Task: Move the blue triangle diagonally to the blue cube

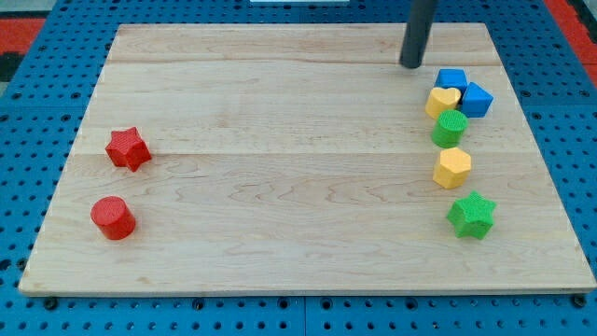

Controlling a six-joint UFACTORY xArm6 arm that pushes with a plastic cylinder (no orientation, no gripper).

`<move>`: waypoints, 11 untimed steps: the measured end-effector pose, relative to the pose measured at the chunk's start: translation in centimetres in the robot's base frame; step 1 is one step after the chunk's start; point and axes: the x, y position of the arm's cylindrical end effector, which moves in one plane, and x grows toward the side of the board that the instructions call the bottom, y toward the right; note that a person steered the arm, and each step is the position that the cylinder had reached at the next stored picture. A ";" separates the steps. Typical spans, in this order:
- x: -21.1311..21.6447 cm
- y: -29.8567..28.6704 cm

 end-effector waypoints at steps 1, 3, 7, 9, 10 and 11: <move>0.4 6.5; 14.5 8.6; 7.3 7.3; 4.6 10.3; 4.2 5.7; 3.2 5.8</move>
